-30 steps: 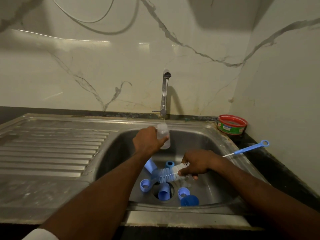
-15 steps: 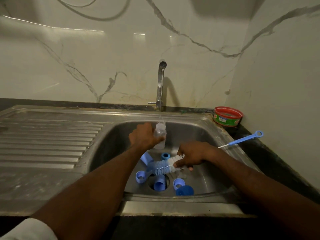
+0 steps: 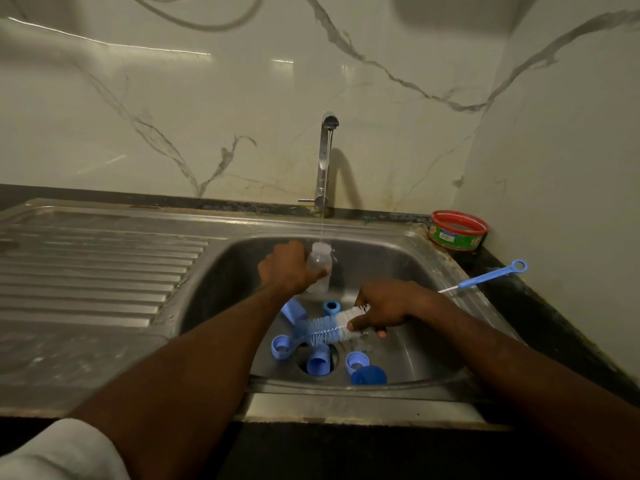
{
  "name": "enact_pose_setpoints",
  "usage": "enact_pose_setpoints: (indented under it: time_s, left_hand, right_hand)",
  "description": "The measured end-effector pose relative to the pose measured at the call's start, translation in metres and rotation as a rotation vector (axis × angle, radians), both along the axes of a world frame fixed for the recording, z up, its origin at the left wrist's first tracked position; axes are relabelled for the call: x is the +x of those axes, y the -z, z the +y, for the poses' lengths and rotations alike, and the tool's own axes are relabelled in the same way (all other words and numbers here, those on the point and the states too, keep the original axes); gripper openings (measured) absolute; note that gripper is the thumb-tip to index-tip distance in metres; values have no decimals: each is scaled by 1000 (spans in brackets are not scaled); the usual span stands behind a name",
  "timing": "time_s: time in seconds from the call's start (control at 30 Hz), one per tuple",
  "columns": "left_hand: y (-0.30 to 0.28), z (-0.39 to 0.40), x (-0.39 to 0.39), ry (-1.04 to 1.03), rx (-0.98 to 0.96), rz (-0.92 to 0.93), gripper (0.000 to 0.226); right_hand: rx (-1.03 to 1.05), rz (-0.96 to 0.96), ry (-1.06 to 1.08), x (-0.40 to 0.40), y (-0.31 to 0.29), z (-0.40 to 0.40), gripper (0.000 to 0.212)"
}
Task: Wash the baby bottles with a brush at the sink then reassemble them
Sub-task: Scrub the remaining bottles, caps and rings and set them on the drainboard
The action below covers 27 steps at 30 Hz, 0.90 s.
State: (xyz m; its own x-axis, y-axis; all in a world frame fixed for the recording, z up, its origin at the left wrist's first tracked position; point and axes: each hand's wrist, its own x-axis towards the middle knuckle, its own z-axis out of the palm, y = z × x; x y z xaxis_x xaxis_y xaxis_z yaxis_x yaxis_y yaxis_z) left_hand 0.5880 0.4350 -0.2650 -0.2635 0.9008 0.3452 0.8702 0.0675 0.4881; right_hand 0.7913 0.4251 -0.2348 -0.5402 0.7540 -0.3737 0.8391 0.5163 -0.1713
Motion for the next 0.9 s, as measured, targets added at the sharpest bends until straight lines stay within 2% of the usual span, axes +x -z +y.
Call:
enact_pose_setpoints:
  time_s: [0.1,0.13,0.2,0.23,0.33,0.47,0.6,0.73,0.83,0.9]
  left_hand:
    - [-4,1,1,-12,176,-98,54]
    - [-4,1,1,-7,173,-102,55]
    - [0,0,1,11,27,-8,48]
    - [1,0,0,12,14,4,47]
    - [-3,1,1,6,166,-81,55]
    - [1,0,1,23,22,-3,47]
    - [-8,1,2,18,267,-164,58]
    - [-2,0,0,29,96,-61,55]
    - [-9,2,2,33,275,-167,58]
    - [-8,2,4,37,242,-145,57]
  right_hand:
    - [1,-8,3,-1,0,2,23]
    - [-1,-9,-1,0,1,3,24]
    - [-9,-11,-18,0,3,5,25]
    - [-11,-13,-23,0,3,5,25]
    - [-3,-16,-33,-1,2,4,23]
    - [-11,-1,-39,0,3,4,22]
    - [-8,-2,-25,0,3,5,21]
    - [-4,-21,-30,0,3,6,24]
    - [-21,-7,-32,-1,4,8,21]
    - [-33,-1,-28,-1,5,7,20]
